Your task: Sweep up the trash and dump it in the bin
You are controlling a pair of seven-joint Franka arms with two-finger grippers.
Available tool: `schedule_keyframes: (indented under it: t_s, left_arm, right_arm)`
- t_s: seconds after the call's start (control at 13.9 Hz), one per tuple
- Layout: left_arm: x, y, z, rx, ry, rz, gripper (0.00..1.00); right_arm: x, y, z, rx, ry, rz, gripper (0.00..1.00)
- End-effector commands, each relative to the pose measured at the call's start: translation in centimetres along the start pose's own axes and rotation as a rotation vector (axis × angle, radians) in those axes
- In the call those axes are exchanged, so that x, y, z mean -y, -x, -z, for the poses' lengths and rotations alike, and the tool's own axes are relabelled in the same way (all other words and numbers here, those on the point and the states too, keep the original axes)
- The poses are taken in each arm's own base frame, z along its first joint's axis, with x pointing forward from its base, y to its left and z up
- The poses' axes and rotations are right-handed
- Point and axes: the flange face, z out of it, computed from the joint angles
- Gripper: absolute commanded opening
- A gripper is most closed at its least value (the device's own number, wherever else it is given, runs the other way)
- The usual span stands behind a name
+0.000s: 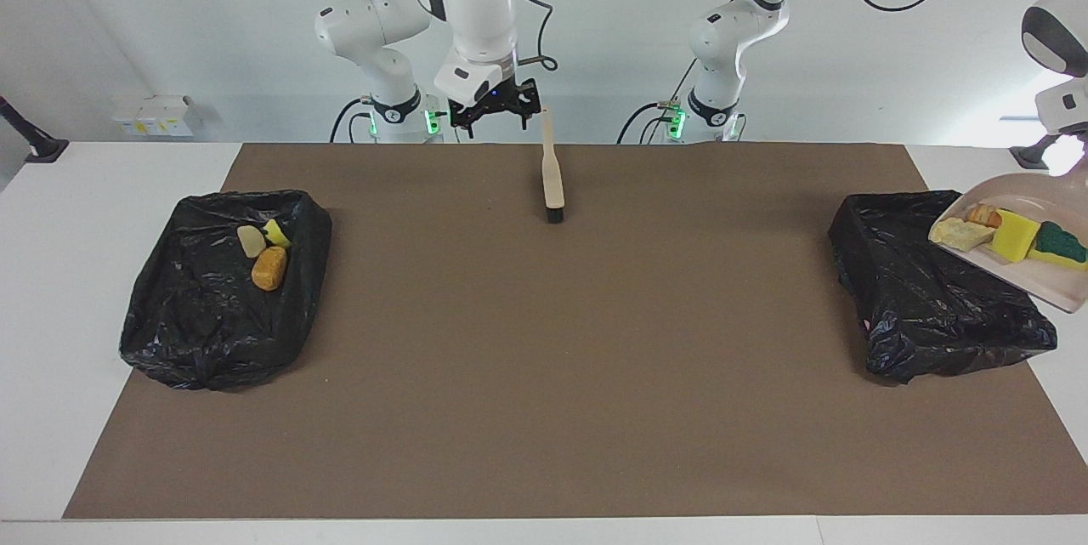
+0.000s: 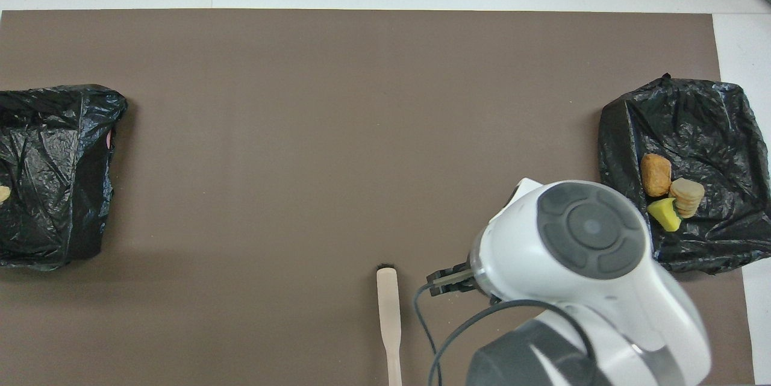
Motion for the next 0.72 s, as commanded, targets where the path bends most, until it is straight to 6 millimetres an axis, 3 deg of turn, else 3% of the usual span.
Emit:
schedule_keyframes:
  t_s: [0.0, 0.36, 0.65]
  left_arm:
    - [-0.3, -1.3, 1.9, 0.086, -0.04, -0.07, 0.0]
    - [-0.2, -3.7, 4.2, 0.195, -0.091, -0.145, 0.0]
    - [-1.2, -4.8, 6.4, 0.318, -0.059, -0.226, 0.0]
  right_arm:
    - [-4.5, -1.7, 2.3, -0.005, 0.03, 0.076, 1.0]
    - [-13.0, -2.5, 4.9, -0.03, 0.074, 0.131, 1.0]
    - [-18.6, -2.2, 6.6, -0.054, 0.091, 0.092, 1.0]
